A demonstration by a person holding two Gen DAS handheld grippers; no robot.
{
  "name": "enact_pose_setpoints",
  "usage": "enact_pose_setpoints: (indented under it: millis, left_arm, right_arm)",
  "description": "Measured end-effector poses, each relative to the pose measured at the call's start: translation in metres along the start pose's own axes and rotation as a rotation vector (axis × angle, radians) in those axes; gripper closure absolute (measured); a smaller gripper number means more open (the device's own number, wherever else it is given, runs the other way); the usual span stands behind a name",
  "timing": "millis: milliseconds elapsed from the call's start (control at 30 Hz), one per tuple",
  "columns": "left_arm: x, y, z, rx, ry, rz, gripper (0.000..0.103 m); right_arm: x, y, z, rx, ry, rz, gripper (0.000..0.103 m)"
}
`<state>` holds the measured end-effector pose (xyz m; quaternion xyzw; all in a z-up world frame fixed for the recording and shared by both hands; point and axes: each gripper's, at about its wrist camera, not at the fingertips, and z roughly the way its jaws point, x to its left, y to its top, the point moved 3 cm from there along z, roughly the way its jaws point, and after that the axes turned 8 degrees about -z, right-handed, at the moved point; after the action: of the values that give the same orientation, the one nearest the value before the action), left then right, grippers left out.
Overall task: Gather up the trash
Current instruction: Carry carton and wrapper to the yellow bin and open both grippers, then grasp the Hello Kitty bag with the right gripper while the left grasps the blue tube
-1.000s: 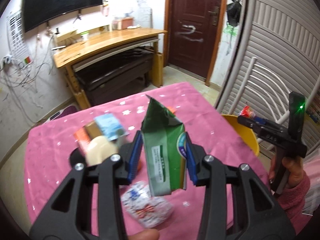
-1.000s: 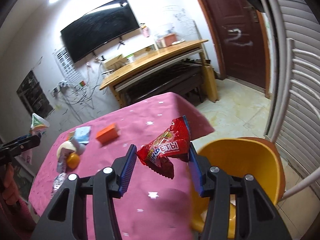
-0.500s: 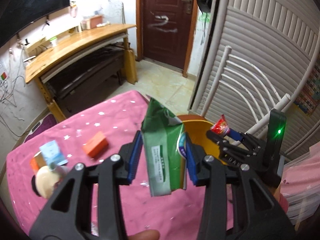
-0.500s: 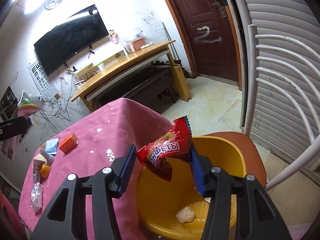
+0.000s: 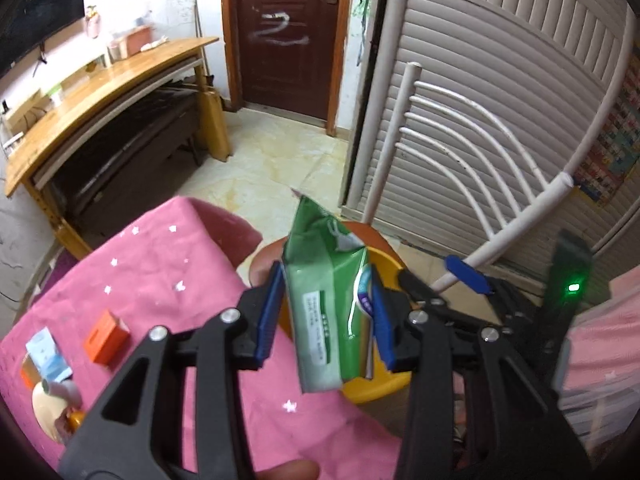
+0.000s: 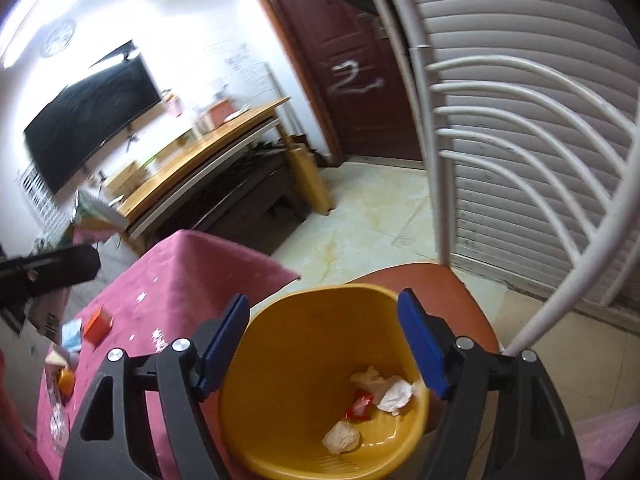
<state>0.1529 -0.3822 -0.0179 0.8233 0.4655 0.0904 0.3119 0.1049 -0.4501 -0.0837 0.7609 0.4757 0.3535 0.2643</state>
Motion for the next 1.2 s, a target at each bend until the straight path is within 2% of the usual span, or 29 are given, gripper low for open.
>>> enact_pose_setpoints:
  millis: [100, 167, 233, 567, 700, 867, 1000, 1200]
  left_arm:
    - [-0.007, 0.001, 0.015, 0.040, -0.032, 0.000, 0.060]
    - [-0.009, 0.001, 0.020, 0.064, -0.060, -0.008, 0.043]
    - [-0.008, 0.001, 0.023, 0.067, -0.051, -0.013, 0.037]
    - [0.018, -0.011, 0.009, 0.075, -0.023, -0.067, 0.036]
    - [0.037, -0.018, -0.006, 0.058, -0.009, -0.095, 0.035]
    - [0.065, -0.026, -0.030, 0.020, 0.017, -0.134, 0.035]
    - [0.095, -0.036, -0.054, -0.016, 0.058, -0.163, 0.030]
    - [0.144, -0.052, -0.090, -0.065, 0.119, -0.219, 0.029]
  right_arm:
    - [-0.013, 0.000, -0.002, -0.010, -0.020, 0.038, 0.032]
    - [-0.015, 0.000, -0.005, -0.023, -0.016, 0.050, 0.032]
    - [-0.015, 0.000, -0.006, -0.031, -0.014, 0.050, 0.032]
    - [0.001, 0.001, -0.005, -0.043, 0.037, 0.019, 0.031]
    - [0.016, 0.001, -0.007, -0.060, 0.069, -0.020, 0.026]
    - [0.025, 0.002, -0.006, -0.064, 0.088, -0.038, 0.025]
    - [0.036, 0.004, -0.011, -0.092, 0.100, -0.068, 0.025]
    - [0.072, 0.006, -0.011, -0.078, 0.169, -0.117, 0.024]
